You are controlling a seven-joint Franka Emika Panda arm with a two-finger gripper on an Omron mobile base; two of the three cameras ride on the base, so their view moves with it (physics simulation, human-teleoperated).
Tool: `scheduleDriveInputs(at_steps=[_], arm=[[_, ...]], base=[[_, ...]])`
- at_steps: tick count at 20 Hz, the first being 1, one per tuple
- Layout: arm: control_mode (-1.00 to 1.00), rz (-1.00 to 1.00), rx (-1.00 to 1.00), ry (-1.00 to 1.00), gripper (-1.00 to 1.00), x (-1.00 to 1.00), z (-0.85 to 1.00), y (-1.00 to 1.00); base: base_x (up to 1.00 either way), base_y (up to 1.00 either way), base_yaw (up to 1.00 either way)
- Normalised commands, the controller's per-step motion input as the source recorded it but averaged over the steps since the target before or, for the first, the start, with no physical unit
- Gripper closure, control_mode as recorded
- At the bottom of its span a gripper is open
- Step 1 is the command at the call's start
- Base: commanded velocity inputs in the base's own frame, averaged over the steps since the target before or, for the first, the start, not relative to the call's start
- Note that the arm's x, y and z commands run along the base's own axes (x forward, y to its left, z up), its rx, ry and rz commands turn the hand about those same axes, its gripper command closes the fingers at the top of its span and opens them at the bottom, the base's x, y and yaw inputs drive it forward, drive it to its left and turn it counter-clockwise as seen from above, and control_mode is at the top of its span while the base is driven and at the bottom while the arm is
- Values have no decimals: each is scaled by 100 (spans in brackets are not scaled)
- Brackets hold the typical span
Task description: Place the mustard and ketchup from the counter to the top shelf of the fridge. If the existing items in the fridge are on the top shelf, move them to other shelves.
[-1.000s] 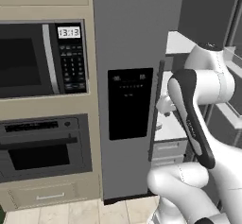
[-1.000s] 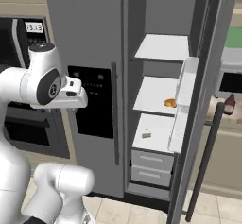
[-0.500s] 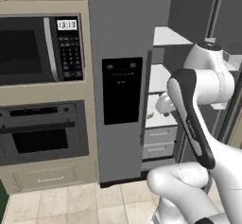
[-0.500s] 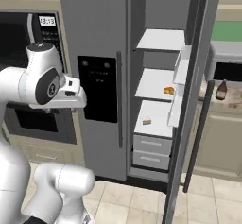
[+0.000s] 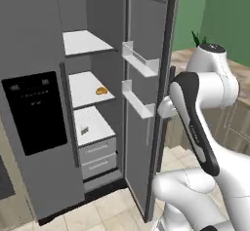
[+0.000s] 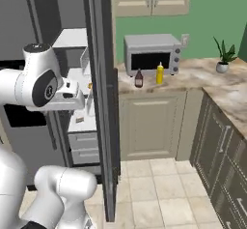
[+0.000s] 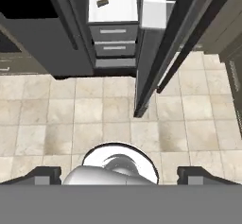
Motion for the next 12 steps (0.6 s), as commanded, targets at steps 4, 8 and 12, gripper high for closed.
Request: scheduleDriveInputs(at_steps=[4,8,12], arm=[[100,0,0,0,-100,0,0,0],[100,0,0,0,-100,0,0,0],[100,0,0,0,-100,0,0,0]], base=[[0,-100,-58],[26,-100,-45],[87,-92,-20]])
